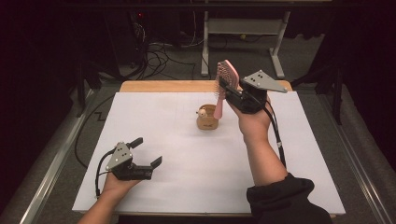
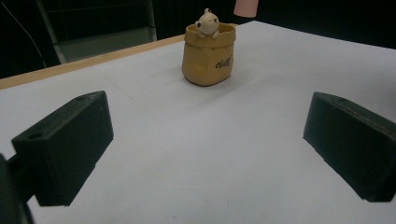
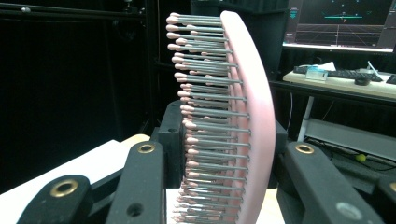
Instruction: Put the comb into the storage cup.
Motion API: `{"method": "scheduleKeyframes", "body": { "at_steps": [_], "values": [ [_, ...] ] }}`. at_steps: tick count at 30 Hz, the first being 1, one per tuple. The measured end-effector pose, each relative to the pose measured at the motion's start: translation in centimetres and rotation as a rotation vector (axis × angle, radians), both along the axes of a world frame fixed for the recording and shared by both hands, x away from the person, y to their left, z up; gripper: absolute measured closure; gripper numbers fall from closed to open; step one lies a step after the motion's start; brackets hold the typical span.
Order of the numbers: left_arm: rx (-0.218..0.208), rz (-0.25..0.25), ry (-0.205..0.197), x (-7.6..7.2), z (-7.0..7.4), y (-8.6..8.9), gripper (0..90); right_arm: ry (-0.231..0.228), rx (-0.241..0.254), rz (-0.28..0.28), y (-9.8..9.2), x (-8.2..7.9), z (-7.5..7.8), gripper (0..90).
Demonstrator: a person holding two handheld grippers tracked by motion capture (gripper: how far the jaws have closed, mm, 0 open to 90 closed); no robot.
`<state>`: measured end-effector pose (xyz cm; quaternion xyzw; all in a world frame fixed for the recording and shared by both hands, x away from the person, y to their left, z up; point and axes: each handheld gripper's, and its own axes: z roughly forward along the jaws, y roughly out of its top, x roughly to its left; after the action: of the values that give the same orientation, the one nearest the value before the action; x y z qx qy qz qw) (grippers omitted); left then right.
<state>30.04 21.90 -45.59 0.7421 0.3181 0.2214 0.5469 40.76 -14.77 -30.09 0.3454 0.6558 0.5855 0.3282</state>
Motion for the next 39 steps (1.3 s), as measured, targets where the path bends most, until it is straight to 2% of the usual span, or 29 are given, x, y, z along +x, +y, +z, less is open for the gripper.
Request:
{"method": "scheduleKeyframes", "body": {
  "at_steps": [5, 26, 33, 39],
  "values": [
    [-0.024, -0.002, 0.008, 0.0, 0.1, 0.0, 2.0, 0.006, 0.004, 0.000, 0.4, 0.8, -0.4, 64.5],
    [-0.020, 0.006, 0.017, 0.0, -0.1, 0.3, 1.8, 0.022, 0.022, -0.017, 1.5, 3.5, -0.5, 64.5],
    [-0.028, 0.005, 0.015, -0.2, -0.1, 0.4, 1.8, 0.029, 0.014, -0.019, 2.3, 4.3, -0.3, 64.4],
    [-0.030, 0.003, 0.013, -0.2, -0.1, 0.3, 1.8, 0.037, 0.003, -0.026, 2.5, 4.6, -0.7, 64.5]
  ]
}}
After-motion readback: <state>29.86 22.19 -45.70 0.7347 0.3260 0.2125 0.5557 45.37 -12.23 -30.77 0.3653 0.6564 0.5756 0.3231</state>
